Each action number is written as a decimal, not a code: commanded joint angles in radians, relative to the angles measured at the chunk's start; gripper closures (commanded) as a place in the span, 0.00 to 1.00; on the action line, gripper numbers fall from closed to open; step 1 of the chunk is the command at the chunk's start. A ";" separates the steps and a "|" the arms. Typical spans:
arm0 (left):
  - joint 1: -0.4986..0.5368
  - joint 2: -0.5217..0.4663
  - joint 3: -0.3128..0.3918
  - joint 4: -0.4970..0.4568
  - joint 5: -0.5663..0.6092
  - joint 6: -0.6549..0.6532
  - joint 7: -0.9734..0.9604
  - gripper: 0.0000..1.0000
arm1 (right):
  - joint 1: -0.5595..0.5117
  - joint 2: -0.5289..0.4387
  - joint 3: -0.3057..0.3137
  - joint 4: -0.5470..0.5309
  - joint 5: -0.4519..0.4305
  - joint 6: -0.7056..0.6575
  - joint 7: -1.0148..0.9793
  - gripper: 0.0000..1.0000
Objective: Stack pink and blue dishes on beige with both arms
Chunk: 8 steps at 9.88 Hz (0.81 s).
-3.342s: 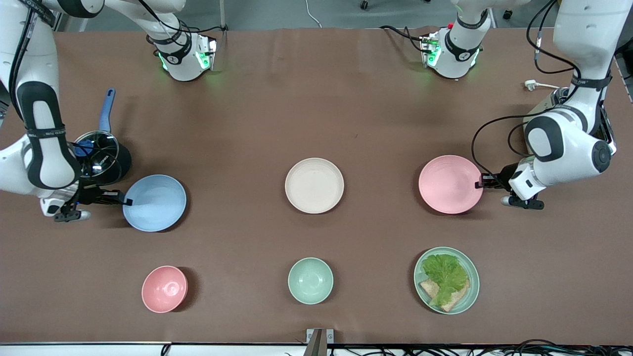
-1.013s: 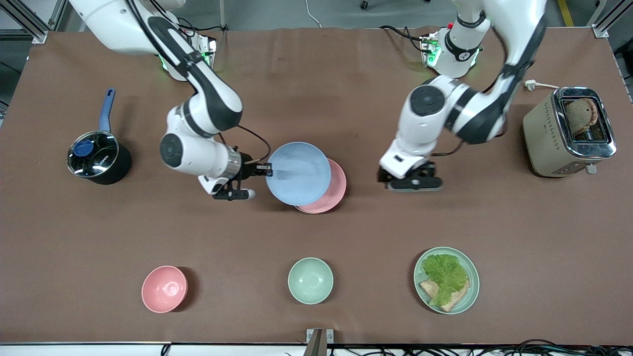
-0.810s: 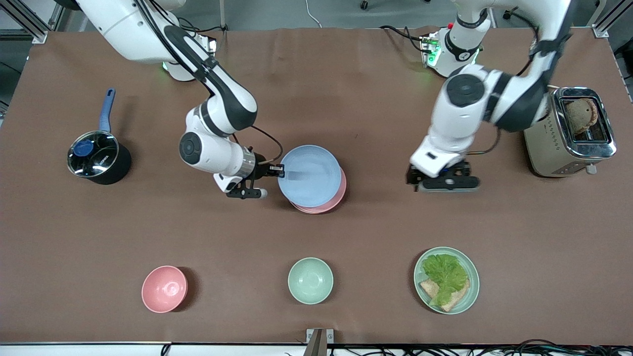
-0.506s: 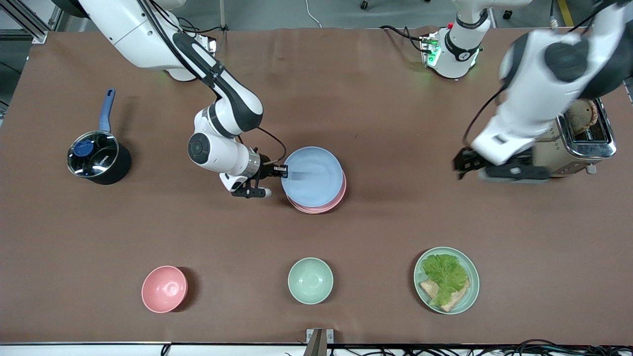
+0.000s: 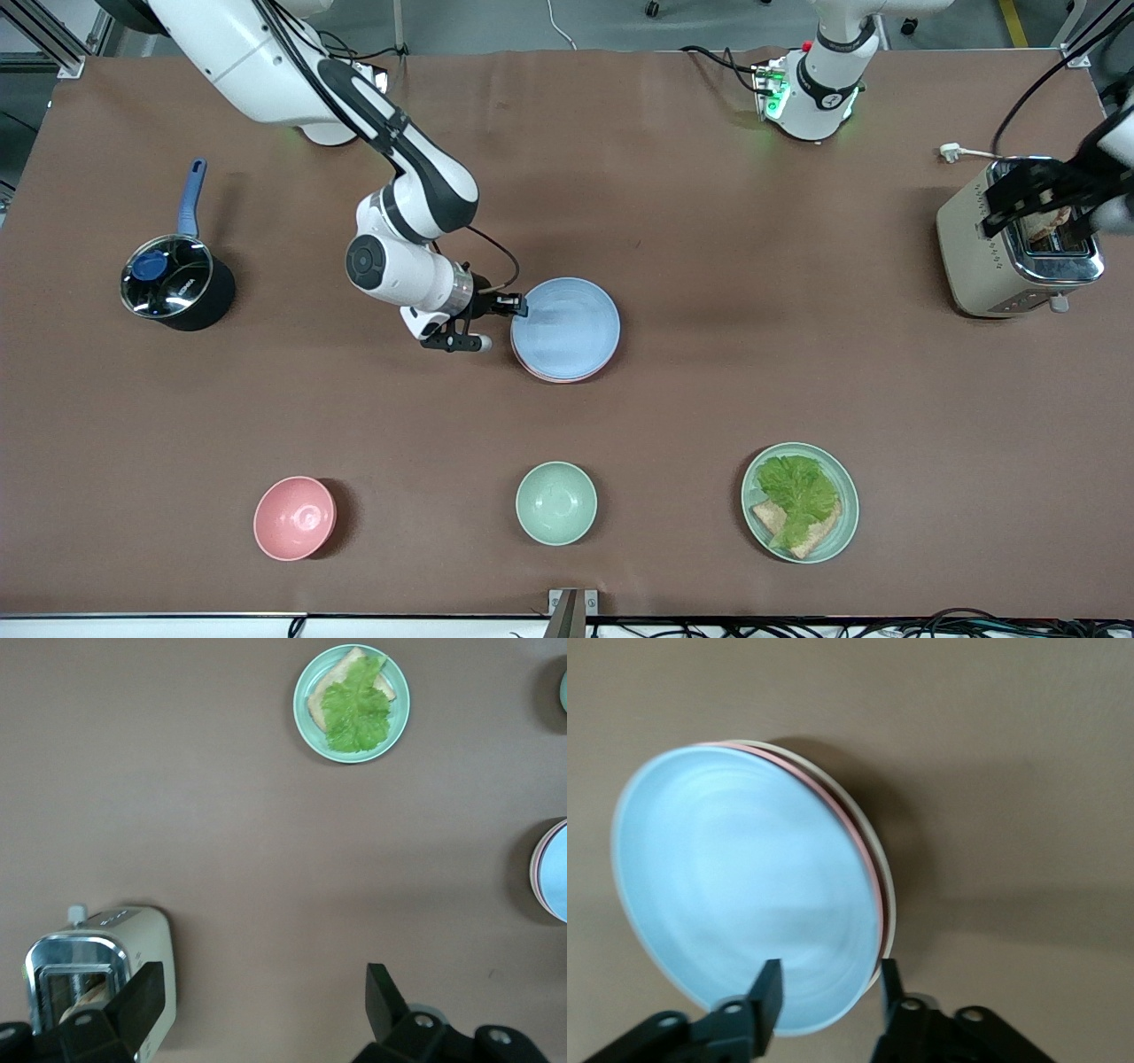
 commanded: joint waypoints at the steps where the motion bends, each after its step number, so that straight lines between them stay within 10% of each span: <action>1: 0.013 0.011 0.017 0.008 -0.017 -0.038 0.029 0.00 | -0.063 -0.248 -0.007 -0.045 -0.164 -0.170 0.061 0.00; 4: 0.015 0.025 0.046 0.026 -0.032 -0.039 0.049 0.00 | -0.101 -0.459 -0.198 0.046 -0.282 -0.536 0.058 0.00; 8: 0.027 0.016 0.040 0.016 -0.027 -0.062 0.052 0.00 | -0.111 -0.498 -0.472 0.273 -0.376 -0.759 -0.159 0.00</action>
